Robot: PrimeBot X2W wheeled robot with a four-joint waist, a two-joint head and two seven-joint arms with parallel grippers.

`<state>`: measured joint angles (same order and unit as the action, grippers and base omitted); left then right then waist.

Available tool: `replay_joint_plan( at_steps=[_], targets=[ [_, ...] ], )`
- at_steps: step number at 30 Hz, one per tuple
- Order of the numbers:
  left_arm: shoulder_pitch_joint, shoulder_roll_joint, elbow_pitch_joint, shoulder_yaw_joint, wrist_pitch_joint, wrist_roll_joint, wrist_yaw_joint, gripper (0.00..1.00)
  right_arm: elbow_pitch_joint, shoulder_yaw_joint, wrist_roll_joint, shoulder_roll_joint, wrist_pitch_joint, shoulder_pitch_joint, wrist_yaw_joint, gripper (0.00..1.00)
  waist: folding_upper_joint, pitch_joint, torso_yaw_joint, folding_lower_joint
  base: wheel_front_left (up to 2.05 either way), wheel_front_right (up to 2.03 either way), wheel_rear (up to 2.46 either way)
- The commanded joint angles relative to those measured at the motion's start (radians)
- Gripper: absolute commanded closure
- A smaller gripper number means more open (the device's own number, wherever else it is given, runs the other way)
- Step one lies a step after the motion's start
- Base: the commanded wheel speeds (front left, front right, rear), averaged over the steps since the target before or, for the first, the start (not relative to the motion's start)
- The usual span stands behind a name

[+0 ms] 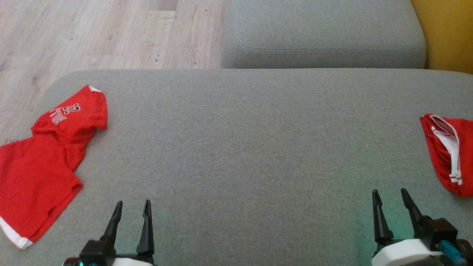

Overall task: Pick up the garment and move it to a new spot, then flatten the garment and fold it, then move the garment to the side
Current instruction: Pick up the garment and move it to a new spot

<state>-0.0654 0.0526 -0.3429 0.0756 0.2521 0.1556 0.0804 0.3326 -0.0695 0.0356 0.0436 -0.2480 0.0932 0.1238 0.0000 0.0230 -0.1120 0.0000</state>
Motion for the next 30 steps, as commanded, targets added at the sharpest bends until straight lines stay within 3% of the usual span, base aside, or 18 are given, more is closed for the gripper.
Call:
replay_joint_plan(
  at_steps=[1, 9, 23, 30],
  targets=[
    [0.044, 0.0, 0.026, -0.035, 0.01, -0.009, 0.002, 0.0, -0.036, 0.027, 0.009, 0.007, -0.014, -0.023, 0.007, 0.0, 0.0, 0.0, 0.0, 0.0, 0.0, 0.0, 0.0],
    [0.053, -0.001, 0.014, -0.028, 0.01, -0.014, 0.01, 0.0, -0.048, 0.024, 0.021, 0.007, -0.014, -0.021, 0.007, 0.0, 0.0, 0.005, -0.041, 0.0, 0.0, 0.0, 0.0],
    [-0.013, -0.002, 0.014, -0.07, 0.01, -0.003, 0.01, 0.0, -0.038, 0.128, 0.044, 0.007, -0.014, -0.047, 0.007, 0.0, 0.0, 0.046, -0.322, 0.0, 0.0, 0.0, 0.0],
    [0.012, 0.024, 0.038, -0.133, 0.01, 0.043, 0.022, 0.0, -0.034, 0.167, 0.051, 0.007, -0.014, -0.076, 0.007, 0.0, 0.0, 0.017, -0.332, 0.0, 0.0, 0.0, 0.0]
  ],
)
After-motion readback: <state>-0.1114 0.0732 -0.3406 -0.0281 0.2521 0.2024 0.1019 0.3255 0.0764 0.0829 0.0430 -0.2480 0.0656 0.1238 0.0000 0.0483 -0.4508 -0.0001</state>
